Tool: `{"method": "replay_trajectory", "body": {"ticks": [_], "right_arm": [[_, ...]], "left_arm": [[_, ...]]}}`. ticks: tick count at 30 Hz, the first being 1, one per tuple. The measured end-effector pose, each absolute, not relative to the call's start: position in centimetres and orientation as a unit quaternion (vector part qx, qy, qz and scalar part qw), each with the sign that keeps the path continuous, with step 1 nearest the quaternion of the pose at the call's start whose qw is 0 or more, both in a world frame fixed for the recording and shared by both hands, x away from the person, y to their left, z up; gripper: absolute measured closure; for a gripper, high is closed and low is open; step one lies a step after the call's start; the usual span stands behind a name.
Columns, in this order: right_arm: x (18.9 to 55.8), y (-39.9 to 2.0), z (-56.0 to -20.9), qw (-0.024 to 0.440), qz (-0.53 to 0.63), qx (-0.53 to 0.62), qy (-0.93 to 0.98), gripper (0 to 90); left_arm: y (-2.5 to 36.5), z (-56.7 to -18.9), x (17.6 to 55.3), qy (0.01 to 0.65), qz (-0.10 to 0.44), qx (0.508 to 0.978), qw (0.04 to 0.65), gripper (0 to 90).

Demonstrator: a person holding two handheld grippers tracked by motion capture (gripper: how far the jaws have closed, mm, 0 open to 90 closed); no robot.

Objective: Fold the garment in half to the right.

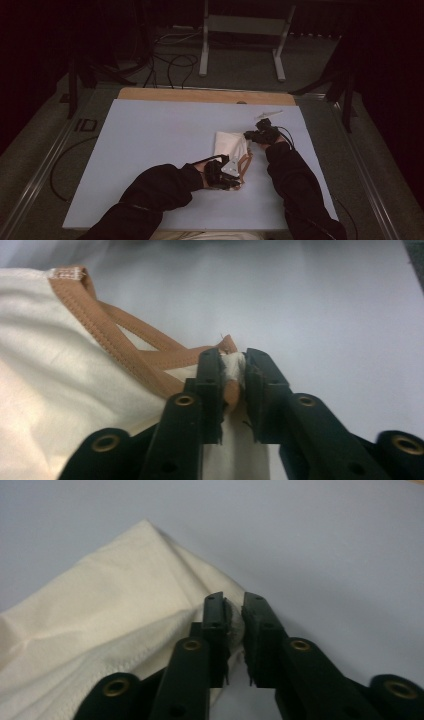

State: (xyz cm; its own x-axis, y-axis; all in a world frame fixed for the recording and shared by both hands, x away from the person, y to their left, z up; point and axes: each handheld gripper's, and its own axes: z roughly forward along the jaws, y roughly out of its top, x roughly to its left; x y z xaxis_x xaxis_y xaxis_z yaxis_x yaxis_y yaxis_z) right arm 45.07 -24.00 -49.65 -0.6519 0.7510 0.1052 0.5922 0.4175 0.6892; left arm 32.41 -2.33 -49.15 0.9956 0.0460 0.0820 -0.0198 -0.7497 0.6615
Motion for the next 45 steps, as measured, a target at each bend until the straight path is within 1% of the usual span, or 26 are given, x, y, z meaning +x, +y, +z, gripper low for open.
{"method": "replay_trajectory", "body": {"ticks": [1, 2, 4, 6, 9, 10, 11, 13, 16, 27, 30, 34, 36, 38, 45], "right_arm": [[45.0, -24.1, -49.6, 0.110, 0.358, 0.404, 0.835, 78.0], [44.9, -24.3, -49.6, 0.110, 0.358, 0.403, 0.835, 75.1], [44.8, -24.5, -49.4, 0.109, 0.358, 0.407, 0.833, 73.5], [44.7, -24.7, -49.3, 0.113, 0.358, 0.405, 0.834, 68.0], [44.5, -24.9, -49.0, 0.115, 0.361, 0.405, 0.832, 65.8], [44.5, -24.9, -48.8, 0.116, 0.362, 0.405, 0.832, 62.9], [44.4, -25.0, -48.5, 0.116, 0.366, 0.406, 0.829, 56.7], [44.4, -25.0, -48.1, 0.118, 0.370, 0.407, 0.827, 52.1], [44.2, -24.9, -47.6, 0.121, 0.375, 0.407, 0.824, 48.1], [43.9, -23.8, -46.7, 0.115, 0.385, 0.399, 0.824, 43.5], [43.9, -23.6, -46.7, 0.113, 0.384, 0.400, 0.825, 43.5], [43.9, -23.2, -46.9, 0.112, 0.380, 0.399, 0.827, 43.5], [44.0, -23.1, -47.0, 0.113, 0.378, 0.400, 0.827, 43.5], [44.2, -23.0, -47.1, 0.114, 0.376, 0.400, 0.828, 43.3], [44.4, -22.7, -47.4, 0.113, 0.372, 0.404, 0.828, 42.5]], "left_arm": [[-2.3, -49.1, 32.4, 0.007, 0.047, 0.934, 0.354, 74.0], [-2.1, -49.0, 32.3, 0.013, 0.041, 0.933, 0.358, 71.0], [-1.8, -48.8, 32.2, 0.015, 0.041, 0.931, 0.361, 65.6], [-1.5, -48.7, 32.0, 0.018, 0.039, 0.929, 0.367, 61.0], [-1.2, -48.5, 31.9, 0.021, 0.041, 0.927, 0.372, 55.2], [-0.9, -48.3, 31.9, 0.024, 0.042, 0.926, 0.374, 55.2], [-0.7, -48.2, 31.9, 0.027, 0.043, 0.925, 0.376, 51.4], [-0.4, -47.9, 31.9, 0.031, 0.044, 0.923, 0.380, 48.3], [0.1, -47.6, 31.8, 0.041, 0.051, 0.921, 0.385, 41.9], [2.2, -47.0, 31.9, 0.088, 0.066, 0.911, 0.397, 21.3], [3.2, -47.1, 31.9, 0.107, 0.063, 0.906, 0.405, 14.1], [4.7, -47.3, 31.9, 0.118, 0.063, 0.903, 0.408, 7.5], [5.4, -47.4, 31.8, 0.126, 0.065, 0.899, 0.413, 6.1], [6.1, -47.5, 31.7, 0.132, 0.069, 0.899, 0.411, 2.8], [8.6, -47.8, 31.6, 0.153, 0.080, 0.892, 0.418, 0.3]]}}
